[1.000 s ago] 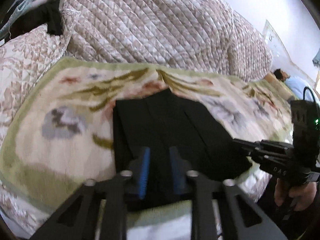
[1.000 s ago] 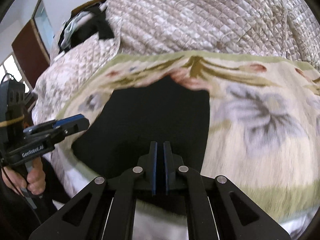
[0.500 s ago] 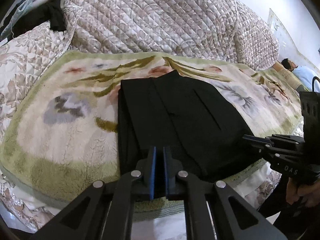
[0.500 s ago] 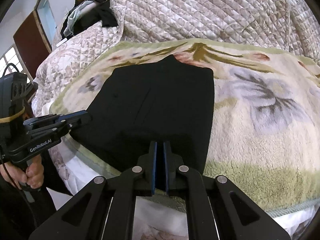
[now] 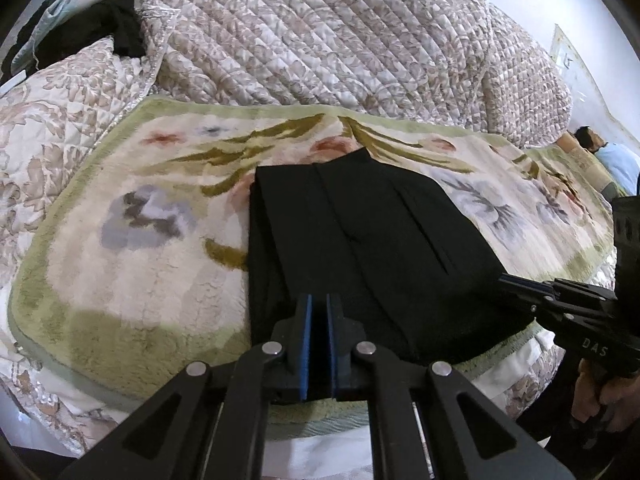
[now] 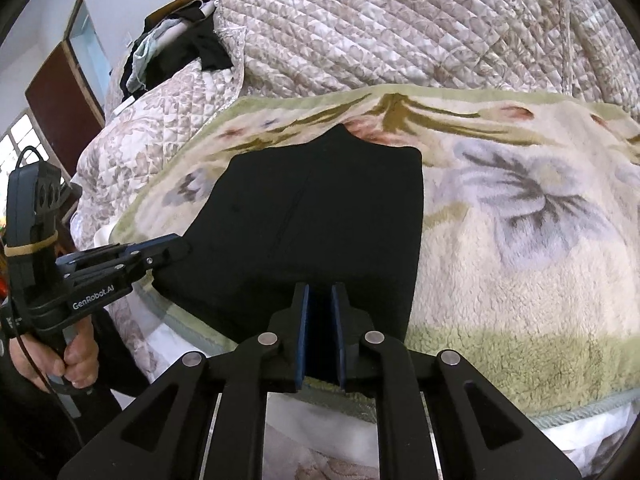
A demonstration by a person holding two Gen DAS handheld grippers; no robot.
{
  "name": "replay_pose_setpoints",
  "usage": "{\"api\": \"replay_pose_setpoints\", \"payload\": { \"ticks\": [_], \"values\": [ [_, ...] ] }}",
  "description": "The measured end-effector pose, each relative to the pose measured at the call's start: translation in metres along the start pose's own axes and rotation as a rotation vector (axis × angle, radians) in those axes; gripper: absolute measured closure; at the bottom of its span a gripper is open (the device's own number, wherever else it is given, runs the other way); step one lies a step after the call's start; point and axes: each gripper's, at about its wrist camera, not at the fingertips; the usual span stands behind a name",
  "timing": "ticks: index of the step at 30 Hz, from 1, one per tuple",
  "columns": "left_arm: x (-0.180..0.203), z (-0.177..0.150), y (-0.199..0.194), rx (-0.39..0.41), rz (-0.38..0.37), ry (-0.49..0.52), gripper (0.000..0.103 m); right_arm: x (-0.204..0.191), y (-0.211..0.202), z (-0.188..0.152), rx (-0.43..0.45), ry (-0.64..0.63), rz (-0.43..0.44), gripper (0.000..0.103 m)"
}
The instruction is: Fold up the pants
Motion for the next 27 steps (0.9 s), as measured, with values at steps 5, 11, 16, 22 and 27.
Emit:
{"api": "replay_pose_setpoints", "payload": {
  "ticks": [5, 11, 16, 22, 27],
  "values": [
    [-0.002, 0.001, 0.005, -0.011, 0.009, -0.001, 0.094, 0.004, 0.008, 0.0, -0.03, 0.008, -0.02, 0.092],
    [-0.007, 0.009, 0.001, -0.008, 0.009, -0.014, 0.094, 0.007, -0.003, 0.008, 0.009, 0.024, -0.004, 0.092],
    [-0.005, 0.021, 0.002, -0.004, 0.012, -0.005, 0.094, 0.004, -0.003, 0.022, 0.024, 0.015, -0.006, 0.092],
    [-0.004, 0.027, 0.02, -0.041, 0.014, 0.008, 0.086, 0.01, 0.021, 0.025, -0.052, 0.036, -0.01, 0.092],
    [-0.009, 0.033, 0.015, -0.037, 0.006, -0.004, 0.072, 0.017, 0.008, 0.031, -0.02, 0.054, 0.003, 0.092]
  ]
}}
Point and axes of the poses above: each gripper's, at about its wrist camera, not at the fingertips, and y roughly the way its jaws point, x to its right, z to its top, and after that the axes turned 12 degrees about -x, right-handed
